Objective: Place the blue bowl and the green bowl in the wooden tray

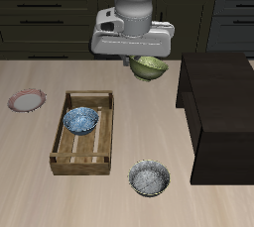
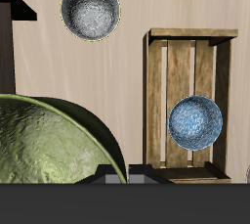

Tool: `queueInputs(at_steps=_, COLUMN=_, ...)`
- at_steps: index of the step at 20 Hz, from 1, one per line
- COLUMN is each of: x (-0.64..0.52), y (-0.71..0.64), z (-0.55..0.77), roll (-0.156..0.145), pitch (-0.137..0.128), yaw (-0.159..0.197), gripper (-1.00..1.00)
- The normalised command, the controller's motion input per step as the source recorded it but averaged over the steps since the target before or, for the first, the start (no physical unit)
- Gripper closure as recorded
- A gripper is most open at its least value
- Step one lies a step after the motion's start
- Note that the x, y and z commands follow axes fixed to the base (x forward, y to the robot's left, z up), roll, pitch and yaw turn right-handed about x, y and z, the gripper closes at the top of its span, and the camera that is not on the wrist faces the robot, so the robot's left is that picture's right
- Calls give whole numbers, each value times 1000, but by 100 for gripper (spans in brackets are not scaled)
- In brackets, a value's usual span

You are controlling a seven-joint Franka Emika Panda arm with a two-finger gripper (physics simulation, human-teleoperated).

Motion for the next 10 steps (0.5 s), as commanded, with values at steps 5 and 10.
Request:
queueInputs(at_steps=5, x=45, y=-509, z=-93, roll=-44, pitch=-3, yaw=0, gripper=100)
queueInputs(at_steps=10, x=71, y=-445, z=-22, roll=-58, pitch=-7, yaw=-3, gripper=100)
